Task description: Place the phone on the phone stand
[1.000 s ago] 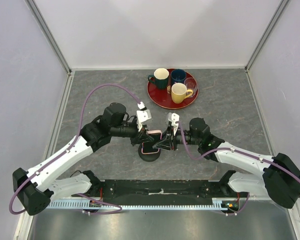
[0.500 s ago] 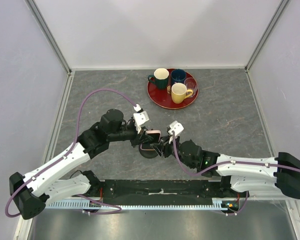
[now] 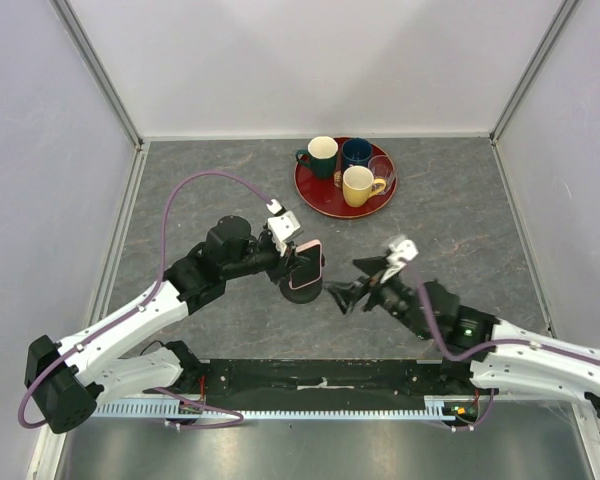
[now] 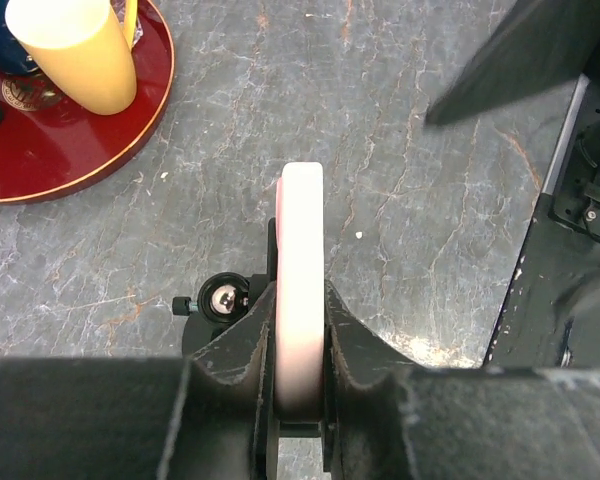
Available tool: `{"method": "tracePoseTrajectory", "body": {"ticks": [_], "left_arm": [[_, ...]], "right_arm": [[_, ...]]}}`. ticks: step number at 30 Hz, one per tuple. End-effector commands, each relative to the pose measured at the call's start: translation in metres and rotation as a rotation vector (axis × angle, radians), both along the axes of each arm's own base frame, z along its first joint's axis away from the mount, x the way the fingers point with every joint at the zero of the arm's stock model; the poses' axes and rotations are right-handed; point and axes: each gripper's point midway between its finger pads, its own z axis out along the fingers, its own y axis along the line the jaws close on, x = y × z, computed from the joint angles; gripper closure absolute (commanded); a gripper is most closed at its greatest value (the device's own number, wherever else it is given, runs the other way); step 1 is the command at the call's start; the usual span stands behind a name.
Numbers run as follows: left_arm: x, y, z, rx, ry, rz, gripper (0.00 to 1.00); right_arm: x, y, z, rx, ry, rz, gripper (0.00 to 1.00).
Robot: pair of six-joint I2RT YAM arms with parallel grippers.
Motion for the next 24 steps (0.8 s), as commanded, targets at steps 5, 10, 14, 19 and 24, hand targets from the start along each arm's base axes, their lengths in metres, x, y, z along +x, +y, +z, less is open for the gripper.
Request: {"method": "tracePoseTrajectory", "body": {"ticks": [5, 10, 14, 19, 24], "left_arm": [[0.01, 0.003, 0.005, 0.006, -0.043, 0.032, 0.98], [0.006, 0.005, 0.012, -0.003, -0.067, 0.014, 0.98], [-0.004, 0.003, 0.018, -0.021, -0.062, -0.037, 0.98], [-0.028, -0.003, 0.034, -0.057, -0.043, -0.163, 0.98], [-0.066, -0.011, 0.056, -0.129, -0.01, -0.36, 0.98]], "right_arm": [[0.012, -0.068, 0.017, 0.012, 0.069, -0.223, 0.02], [0.029, -0.073, 0.001, -0.094, 0.164, -0.356, 0.02], [0.026, -0.046, -0.001, -0.119, 0.168, -0.218, 0.05], [0.037, -0.049, -0.008, -0.113, 0.215, -0.199, 0.05], [0.041, -0.065, -0.003, -0.076, 0.212, -0.229, 0.04]]}}
